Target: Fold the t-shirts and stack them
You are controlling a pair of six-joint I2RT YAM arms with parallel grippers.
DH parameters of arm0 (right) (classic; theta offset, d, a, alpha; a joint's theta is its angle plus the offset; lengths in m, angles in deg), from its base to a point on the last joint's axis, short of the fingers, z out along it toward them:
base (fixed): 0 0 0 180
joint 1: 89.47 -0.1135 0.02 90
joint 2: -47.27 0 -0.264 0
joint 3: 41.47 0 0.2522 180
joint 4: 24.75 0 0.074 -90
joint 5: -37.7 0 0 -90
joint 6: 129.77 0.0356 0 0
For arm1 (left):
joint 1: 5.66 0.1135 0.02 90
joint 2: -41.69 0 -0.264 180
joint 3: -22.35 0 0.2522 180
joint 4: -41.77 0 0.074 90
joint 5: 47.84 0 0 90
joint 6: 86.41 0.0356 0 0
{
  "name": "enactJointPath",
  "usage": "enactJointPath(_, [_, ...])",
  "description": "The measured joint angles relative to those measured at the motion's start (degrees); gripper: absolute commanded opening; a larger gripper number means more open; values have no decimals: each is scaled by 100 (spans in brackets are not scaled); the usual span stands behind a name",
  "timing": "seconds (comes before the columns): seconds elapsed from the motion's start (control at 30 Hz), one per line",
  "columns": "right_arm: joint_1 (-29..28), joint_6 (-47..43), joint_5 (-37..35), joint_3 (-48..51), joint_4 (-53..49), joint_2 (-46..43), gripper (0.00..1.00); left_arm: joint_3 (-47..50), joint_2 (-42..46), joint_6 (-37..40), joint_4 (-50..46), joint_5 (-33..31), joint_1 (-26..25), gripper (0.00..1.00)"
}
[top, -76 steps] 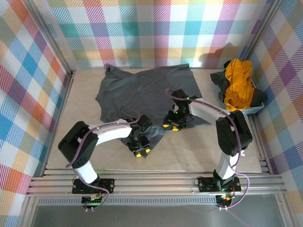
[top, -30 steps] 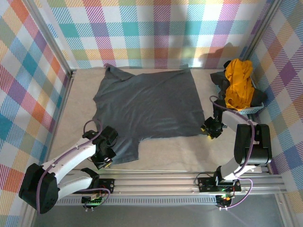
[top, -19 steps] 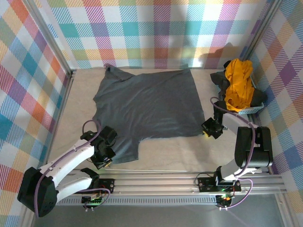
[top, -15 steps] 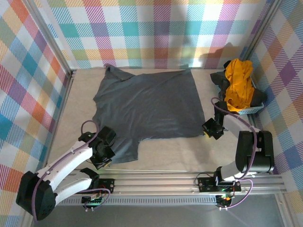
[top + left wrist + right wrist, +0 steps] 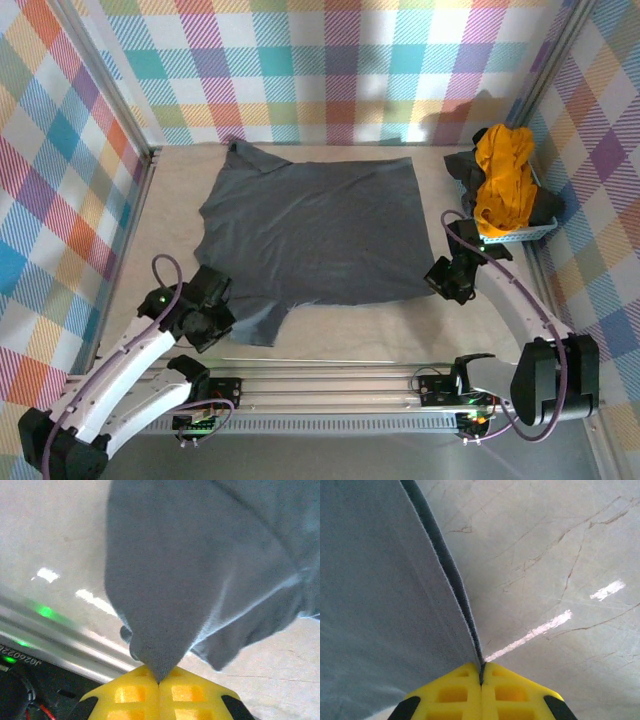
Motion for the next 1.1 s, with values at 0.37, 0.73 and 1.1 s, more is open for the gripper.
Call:
enactJointPath(0.37, [114, -118, 446, -1298, 127, 1626, 0, -2109, -2323, 721, 748, -114, 734, 0])
enactJointPath(0.73, [120, -103, 393, -2669, 109, 2712, 0, -3287, -3733, 1322, 1318, 125, 1550, 0])
enactJointPath(1.1, [269, -103, 221, -3397, 87, 3552, 0, -3821, -4424, 1663, 1609, 236, 2127, 0])
